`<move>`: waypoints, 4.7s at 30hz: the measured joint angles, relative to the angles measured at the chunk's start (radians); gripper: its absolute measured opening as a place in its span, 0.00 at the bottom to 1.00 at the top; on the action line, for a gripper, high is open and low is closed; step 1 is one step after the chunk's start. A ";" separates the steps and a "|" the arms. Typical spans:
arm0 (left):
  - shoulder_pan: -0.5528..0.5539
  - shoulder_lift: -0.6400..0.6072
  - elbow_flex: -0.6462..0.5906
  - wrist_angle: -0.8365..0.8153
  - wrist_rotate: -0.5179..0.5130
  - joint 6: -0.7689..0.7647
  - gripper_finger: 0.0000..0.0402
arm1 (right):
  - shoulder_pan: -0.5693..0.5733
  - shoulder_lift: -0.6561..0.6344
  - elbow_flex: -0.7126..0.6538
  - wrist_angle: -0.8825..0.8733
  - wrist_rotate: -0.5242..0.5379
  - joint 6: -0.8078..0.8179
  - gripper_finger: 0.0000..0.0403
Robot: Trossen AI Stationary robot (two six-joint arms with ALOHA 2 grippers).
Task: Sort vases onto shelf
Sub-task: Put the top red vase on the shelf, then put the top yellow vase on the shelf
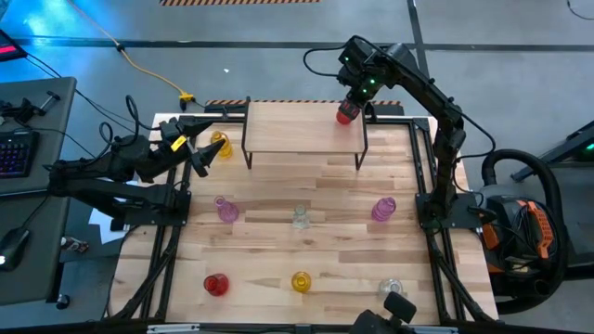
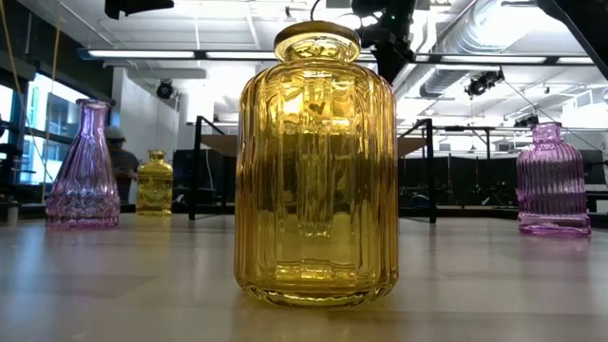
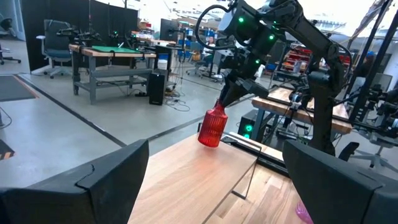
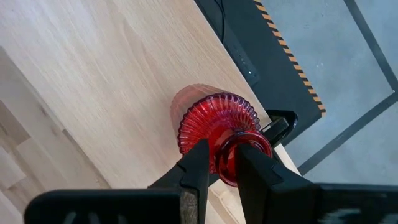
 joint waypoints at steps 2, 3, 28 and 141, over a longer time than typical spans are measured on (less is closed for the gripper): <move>0.000 0.000 0.000 0.000 0.000 0.000 0.90 | 0.000 0.002 0.000 0.000 0.000 -0.001 0.13; 0.000 0.000 0.000 0.000 0.000 0.000 0.90 | 0.000 0.003 0.000 0.000 0.000 -0.003 0.13; 0.000 0.000 0.000 -0.014 0.000 0.000 0.90 | 0.010 0.013 0.000 0.001 0.006 -0.053 0.13; 0.595 0.512 0.459 -0.728 0.258 0.186 0.90 | 0.258 -0.185 0.049 0.022 0.123 0.253 0.25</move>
